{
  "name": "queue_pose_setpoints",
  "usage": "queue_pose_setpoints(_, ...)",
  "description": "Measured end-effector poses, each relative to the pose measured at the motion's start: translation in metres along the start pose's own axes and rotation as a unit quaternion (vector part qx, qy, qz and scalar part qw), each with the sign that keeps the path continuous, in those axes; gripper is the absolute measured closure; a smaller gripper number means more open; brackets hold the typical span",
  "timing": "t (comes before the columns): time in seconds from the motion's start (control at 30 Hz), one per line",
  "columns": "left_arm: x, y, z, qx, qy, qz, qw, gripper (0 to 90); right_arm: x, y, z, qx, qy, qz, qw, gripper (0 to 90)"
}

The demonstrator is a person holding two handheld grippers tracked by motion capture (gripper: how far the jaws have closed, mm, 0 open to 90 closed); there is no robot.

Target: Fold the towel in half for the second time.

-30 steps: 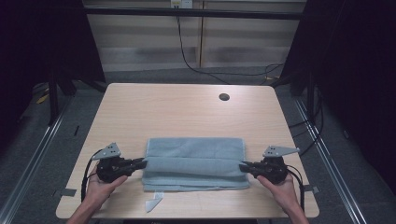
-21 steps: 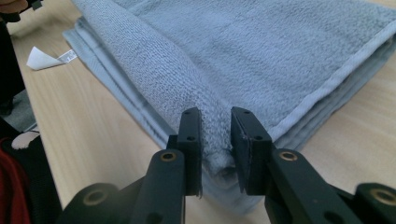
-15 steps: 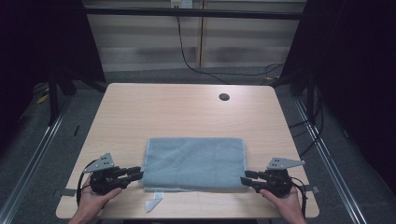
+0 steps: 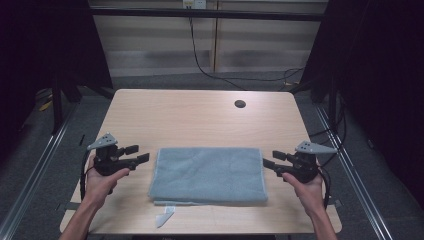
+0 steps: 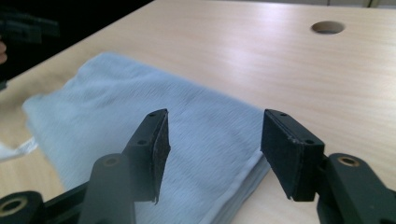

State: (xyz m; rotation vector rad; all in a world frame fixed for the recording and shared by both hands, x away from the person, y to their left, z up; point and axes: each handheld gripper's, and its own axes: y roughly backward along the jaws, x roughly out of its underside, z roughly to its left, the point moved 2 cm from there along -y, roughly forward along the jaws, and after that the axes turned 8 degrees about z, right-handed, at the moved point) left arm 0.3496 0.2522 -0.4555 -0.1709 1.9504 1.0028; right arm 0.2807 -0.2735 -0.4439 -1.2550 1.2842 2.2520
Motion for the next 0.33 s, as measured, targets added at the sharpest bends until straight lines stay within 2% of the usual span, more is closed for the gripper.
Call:
queue_pose_setpoints(0.03, 0.0, -0.002, 0.005, -0.003, 0.007, -0.001, 1.0, 33.1, -0.002, 0.0, -0.005, 0.008, -0.006, -0.005, 0.9999, 41.0)
queue_pose_setpoints(0.1, 0.004, -0.006, 0.015, -0.027, 0.02, 0.006, 0.9994, 31.4, -0.002, -0.003, -0.014, 0.032, -0.015, -0.01, 0.9993, 38.5)
queue_pose_setpoints(0.17, 0.012, -0.009, 0.022, -0.035, 0.027, 0.019, 0.9988, 28.2, 0.001, -0.006, -0.02, 0.048, -0.021, -0.011, 0.9986, 37.1)
queue_pose_setpoints(0.2, 0.015, -0.01, 0.022, -0.035, 0.033, 0.02, 0.9986, 27.5, 0.006, -0.009, -0.022, 0.045, -0.029, -0.014, 0.9985, 36.9)
queue_pose_setpoints(0.27, 0.02, -0.011, 0.021, -0.034, 0.025, 0.033, 0.9986, 23.6, 0.011, -0.014, -0.023, 0.05, -0.03, 0.009, 0.9983, 33.4)
queue_pose_setpoints(0.33, 0.025, -0.012, 0.017, -0.028, 0.022, 0.035, 0.9987, 19.4, 0.016, -0.017, -0.023, 0.053, -0.033, 0.015, 0.9979, 33.0)
